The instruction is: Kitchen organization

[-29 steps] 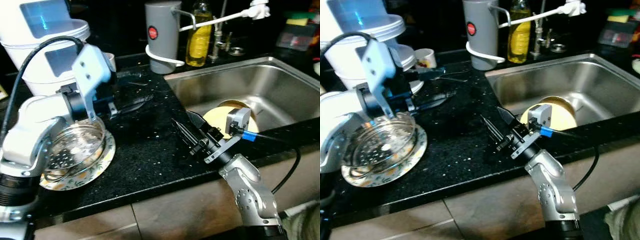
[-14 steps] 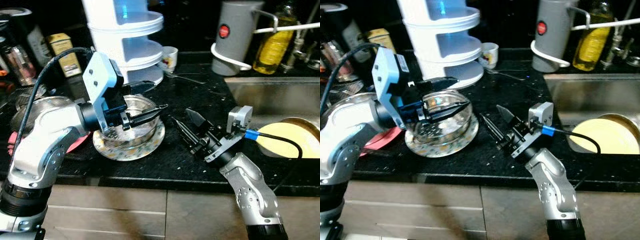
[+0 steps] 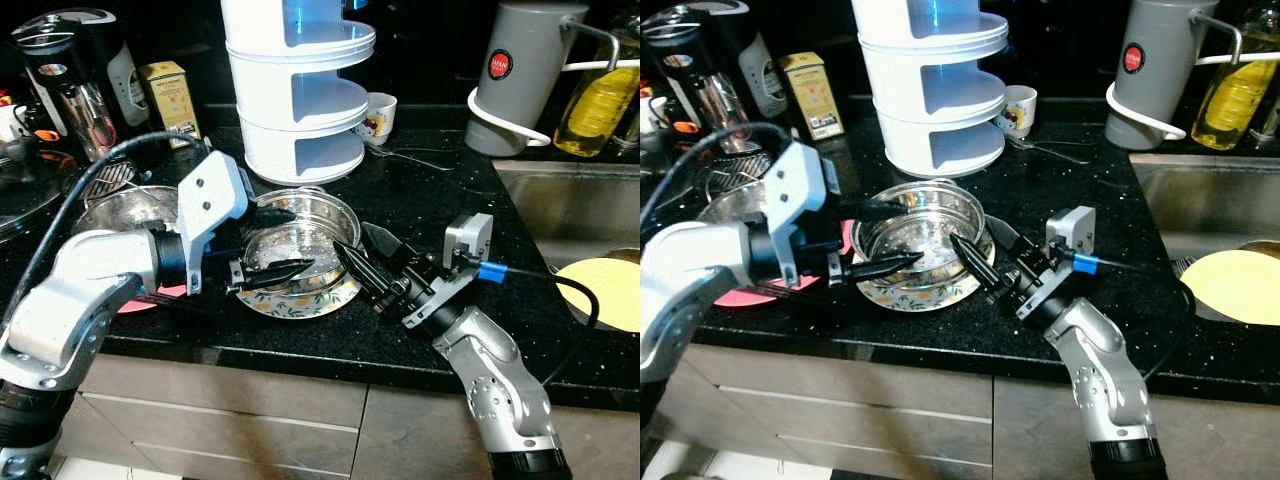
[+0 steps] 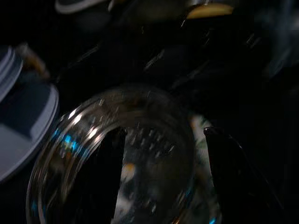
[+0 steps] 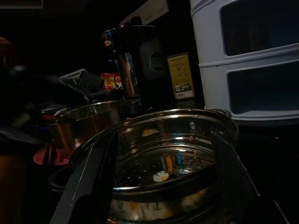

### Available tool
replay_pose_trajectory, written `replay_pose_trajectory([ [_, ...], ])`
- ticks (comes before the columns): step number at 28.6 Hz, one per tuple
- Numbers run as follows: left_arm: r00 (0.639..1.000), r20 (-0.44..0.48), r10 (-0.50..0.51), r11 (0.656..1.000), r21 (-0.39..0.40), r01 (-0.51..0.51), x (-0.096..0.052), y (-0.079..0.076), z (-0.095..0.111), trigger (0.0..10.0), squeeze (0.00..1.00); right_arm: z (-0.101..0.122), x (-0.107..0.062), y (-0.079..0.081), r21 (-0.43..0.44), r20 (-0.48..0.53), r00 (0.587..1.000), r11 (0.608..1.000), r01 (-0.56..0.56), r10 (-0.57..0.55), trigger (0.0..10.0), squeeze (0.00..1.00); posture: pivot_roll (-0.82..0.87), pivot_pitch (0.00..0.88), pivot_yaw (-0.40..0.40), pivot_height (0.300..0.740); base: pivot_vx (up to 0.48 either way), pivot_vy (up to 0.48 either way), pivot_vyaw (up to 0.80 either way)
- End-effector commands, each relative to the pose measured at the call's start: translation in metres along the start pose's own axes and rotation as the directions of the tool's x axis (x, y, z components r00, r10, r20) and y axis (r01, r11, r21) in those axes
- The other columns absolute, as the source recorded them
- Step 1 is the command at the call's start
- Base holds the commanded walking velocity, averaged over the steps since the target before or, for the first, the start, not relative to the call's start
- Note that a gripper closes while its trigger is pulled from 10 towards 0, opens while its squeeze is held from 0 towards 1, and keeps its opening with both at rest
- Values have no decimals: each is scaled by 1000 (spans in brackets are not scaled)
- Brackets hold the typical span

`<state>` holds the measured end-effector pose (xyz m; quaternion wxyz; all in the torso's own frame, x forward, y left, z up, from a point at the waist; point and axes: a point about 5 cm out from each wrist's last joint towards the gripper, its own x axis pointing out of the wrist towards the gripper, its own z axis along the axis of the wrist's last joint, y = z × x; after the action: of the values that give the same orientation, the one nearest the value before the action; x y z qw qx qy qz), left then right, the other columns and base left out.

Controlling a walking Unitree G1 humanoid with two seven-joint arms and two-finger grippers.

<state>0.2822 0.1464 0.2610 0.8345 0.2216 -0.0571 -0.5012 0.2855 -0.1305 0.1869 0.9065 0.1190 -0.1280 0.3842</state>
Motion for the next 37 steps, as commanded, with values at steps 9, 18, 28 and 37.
replay_pose_trajectory([
  [9, 988, -106, -114, 993, -31, 112, 0, -3, -29, 10000, 0, -3, -4, -2, 23, -21, 1000, 1000, 7, -6, 10000, 0, -69, 0, 22, 740, 0, 0, 0],
  [18, 935, -304, -183, 968, 109, 225, -11, 19, -31, 10000, 0, -2, -8, -3, 14, -26, 1000, 1000, 10, -10, 10000, 0, -78, 0, 32, 740, 0, 0, 0],
  [28, 911, -342, -230, 940, 165, 299, -11, 25, -21, 10000, 0, -2, -8, -2, 11, -25, 1000, 1000, 17, -17, 10000, 0, -83, 0, 38, 740, 0, 0, 0],
  [37, 848, -435, -302, 911, 131, 392, -18, 20, -29, 10000, 0, -2, -8, -2, 8, -25, 999, 1000, 25, -25, 10000, 0, -81, 0, 39, 740, 0, 0, 0],
])
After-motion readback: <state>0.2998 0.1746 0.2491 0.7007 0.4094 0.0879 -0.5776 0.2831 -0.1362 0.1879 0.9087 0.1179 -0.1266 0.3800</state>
